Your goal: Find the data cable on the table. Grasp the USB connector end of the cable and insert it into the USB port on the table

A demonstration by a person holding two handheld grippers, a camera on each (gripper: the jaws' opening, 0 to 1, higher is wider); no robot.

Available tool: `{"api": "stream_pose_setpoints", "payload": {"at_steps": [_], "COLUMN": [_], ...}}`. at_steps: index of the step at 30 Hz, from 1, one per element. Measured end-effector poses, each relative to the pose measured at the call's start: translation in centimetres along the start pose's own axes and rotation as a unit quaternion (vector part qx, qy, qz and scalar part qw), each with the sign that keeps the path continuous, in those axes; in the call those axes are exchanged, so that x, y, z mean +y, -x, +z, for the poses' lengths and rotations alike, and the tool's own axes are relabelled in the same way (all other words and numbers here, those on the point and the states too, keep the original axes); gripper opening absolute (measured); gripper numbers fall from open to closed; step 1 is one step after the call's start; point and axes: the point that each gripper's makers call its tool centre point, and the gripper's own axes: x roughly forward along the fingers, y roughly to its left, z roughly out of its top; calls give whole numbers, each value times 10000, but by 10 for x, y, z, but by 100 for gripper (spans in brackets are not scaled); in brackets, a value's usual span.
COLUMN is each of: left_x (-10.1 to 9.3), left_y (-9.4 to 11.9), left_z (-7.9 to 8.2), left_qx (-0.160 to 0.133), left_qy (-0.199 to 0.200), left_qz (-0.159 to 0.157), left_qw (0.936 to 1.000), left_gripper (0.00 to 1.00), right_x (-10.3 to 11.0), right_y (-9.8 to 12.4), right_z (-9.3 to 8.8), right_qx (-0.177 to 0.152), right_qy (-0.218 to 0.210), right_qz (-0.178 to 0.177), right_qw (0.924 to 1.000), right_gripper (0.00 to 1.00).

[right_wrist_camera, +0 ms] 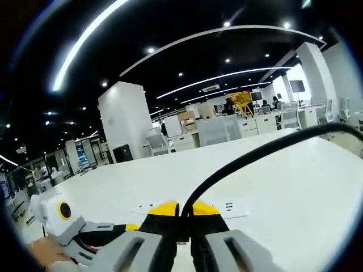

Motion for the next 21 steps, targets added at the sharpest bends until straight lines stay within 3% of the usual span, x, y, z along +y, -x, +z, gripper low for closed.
{"api": "stream_pose_setpoints", "payload": {"at_steps": [9, 17, 21], "left_x": [9, 19, 16], "left_y": [-13, -18, -23], "left_z": [-6, -3, -10], "left_qx": [-46, -198, -19], "left_qy": [-25, 216, 61], "left_qz": [105, 188, 110], "left_qw": [9999, 9994, 9999], "left_gripper": [42, 43, 49], "right_x": [-21, -40, -44], "right_y": [-17, -40, -46], "right_z": [4, 5, 4], "right_qx": [51, 126, 132], "right_qy": [169, 405, 403], "right_qz": [-324, -668, -737], "right_qw": [9993, 9969, 9964], "right_gripper": [8, 8, 8]}}
